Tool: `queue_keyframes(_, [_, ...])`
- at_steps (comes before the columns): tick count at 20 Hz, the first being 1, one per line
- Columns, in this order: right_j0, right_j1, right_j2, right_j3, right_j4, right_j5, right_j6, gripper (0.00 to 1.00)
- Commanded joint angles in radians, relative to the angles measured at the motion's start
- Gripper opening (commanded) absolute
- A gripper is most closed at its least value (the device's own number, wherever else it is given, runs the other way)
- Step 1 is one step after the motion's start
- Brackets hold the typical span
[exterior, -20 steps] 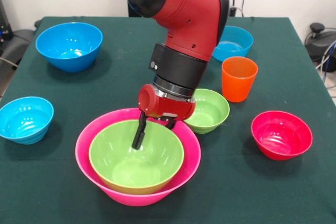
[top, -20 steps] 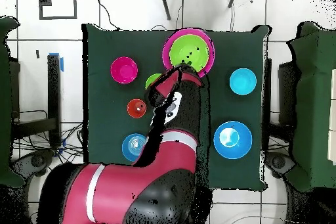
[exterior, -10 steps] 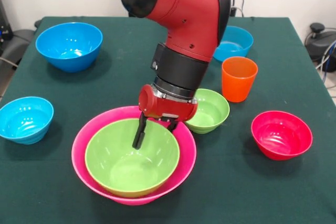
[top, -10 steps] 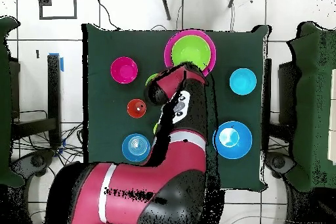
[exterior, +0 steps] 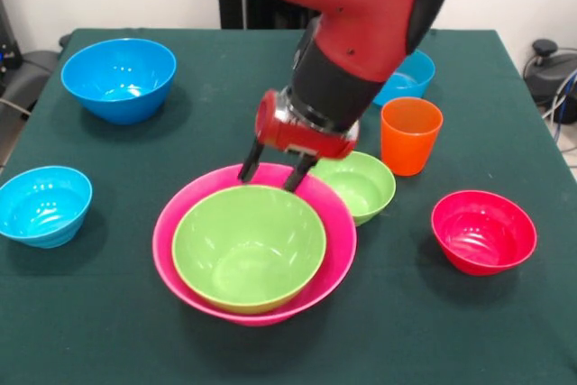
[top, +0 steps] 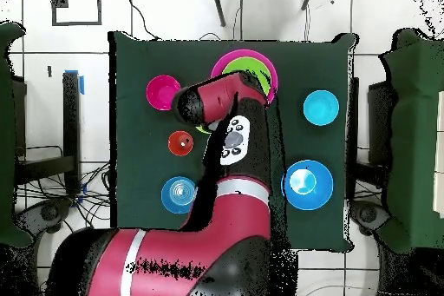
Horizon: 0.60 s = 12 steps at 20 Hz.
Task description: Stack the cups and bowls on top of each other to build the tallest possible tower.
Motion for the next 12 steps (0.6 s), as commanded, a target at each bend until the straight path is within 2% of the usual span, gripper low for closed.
queue_keyframes(1, [0.041, -0.046, 0.131, -0.02, 0.067, 0.302, -0.163, 1.0])
queue_keyframes(12, [0.055, -0.075, 0.129, -0.071, 0.07, 0.464, -0.152, 1.0])
